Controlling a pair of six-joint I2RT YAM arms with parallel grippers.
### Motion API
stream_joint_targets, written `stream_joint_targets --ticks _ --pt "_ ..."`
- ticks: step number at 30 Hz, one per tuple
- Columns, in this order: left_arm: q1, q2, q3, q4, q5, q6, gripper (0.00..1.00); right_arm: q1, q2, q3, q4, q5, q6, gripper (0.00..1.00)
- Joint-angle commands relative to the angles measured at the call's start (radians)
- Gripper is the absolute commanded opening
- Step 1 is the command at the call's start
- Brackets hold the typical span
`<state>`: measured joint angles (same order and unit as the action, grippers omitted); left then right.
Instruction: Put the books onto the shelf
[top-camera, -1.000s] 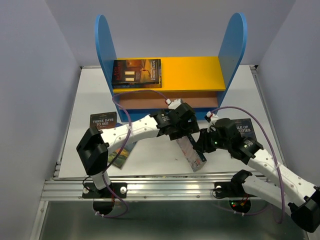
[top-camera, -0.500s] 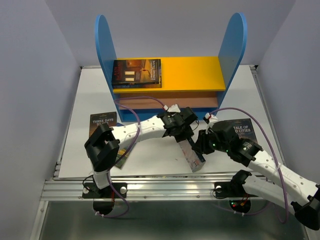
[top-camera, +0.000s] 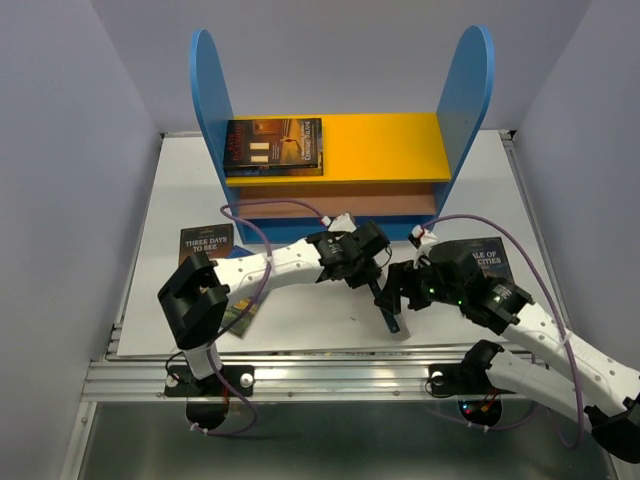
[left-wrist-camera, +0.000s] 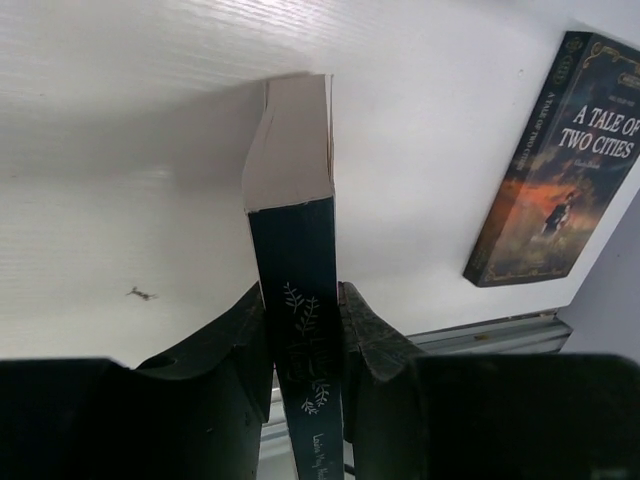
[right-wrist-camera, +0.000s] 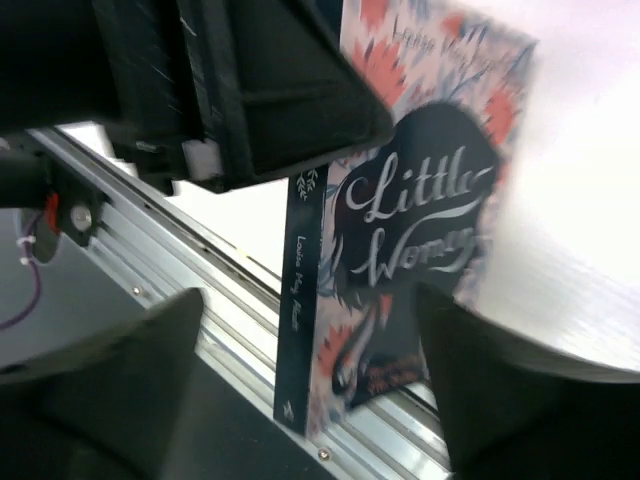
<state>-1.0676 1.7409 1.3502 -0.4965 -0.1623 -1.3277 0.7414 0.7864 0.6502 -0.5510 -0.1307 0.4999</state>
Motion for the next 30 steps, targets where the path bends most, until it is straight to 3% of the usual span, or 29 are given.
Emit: stream_joint_targets --ticks 1,7,14,17,24,30 --pt "-0.012 -0.138 -0.089 0.028 -0.066 0.059 0.00 0.004 -0.073 0.169 -0.024 -0.018 -0.011 0.99" --pt "-0.031 -0.325 -0.177 0.076 -0.111 0.185 0.00 0.004 -0.136 0.282 -0.089 0.089 -0.001 1.00" --pt "-0.124 -0.582 -0.227 0.217 -0.143 0.422 0.00 0.004 -0.040 0.316 -0.240 0.608 0.144 1.00" --pt "-0.153 -0.681 -0.224 0.254 -0.147 0.508 0.00 0.004 0.010 0.327 -0.276 0.696 0.172 1.00" --pt "-0.158 -0.787 -0.153 0.398 -0.045 0.699 0.00 0.004 0.019 0.329 -0.256 0.734 0.190 1.00" --pt "-0.158 -0.689 0.029 0.426 -0.360 0.791 0.00 0.004 0.020 0.313 -0.208 0.678 0.172 1.00"
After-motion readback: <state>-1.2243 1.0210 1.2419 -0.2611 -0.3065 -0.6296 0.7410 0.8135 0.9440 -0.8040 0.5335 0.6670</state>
